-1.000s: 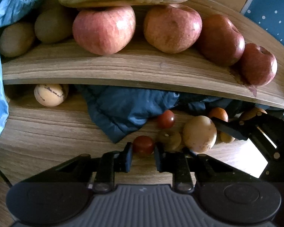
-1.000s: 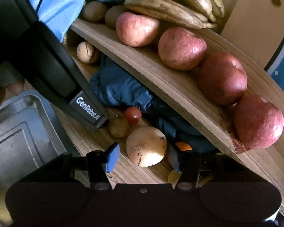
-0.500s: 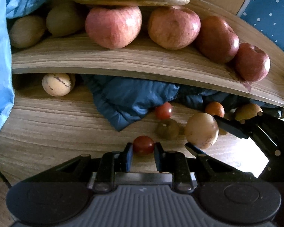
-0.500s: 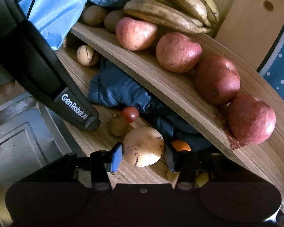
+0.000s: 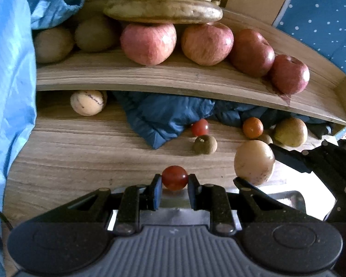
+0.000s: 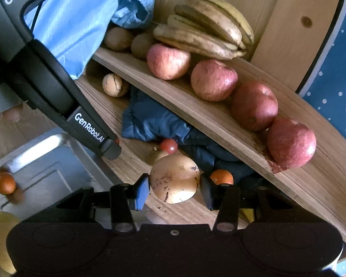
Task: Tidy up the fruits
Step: 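Carry the cherry tomato in the left tool while the right tool carries the beige fruit to the tray, then release the cherry tomato from the left tool while the right tool releases the beige fruit onto the tray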
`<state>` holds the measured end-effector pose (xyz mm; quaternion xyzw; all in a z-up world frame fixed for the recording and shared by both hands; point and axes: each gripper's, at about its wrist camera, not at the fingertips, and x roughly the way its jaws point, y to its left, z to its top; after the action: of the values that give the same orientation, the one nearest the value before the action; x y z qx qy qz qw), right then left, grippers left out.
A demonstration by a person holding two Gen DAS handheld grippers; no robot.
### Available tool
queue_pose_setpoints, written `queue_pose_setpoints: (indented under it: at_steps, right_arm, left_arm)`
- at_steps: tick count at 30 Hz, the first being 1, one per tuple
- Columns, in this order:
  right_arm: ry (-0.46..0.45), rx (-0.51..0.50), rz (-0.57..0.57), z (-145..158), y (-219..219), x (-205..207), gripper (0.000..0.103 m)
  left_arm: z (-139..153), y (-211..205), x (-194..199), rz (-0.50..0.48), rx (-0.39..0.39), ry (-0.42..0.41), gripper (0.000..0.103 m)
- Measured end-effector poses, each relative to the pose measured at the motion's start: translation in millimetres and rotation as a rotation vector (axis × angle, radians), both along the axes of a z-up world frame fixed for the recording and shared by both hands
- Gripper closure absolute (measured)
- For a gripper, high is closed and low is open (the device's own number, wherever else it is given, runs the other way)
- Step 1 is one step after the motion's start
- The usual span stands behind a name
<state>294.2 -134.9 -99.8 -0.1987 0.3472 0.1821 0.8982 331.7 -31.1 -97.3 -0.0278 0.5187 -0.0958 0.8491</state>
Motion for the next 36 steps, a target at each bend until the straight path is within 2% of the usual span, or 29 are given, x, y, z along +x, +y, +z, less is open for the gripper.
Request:
queue_pose_setpoints:
  at_steps: [13, 21, 36]
  right_arm:
    - [0.008, 0.029, 0.003, 18, 30, -42, 0.054]
    - [0.110, 0.103, 0.014, 15, 47, -59, 0.054]
    - [0.213, 0.155, -0.026, -1, 56, -58, 0.054]
  left_arm:
    - [4, 25, -38, -0.005, 0.001, -0.005, 0.077]
    - [-6, 38, -61, -0.025, 0.008, 0.034, 0.077]
    - [-16, 42, -69, -0.083, 0.049, 0.086, 0.077]
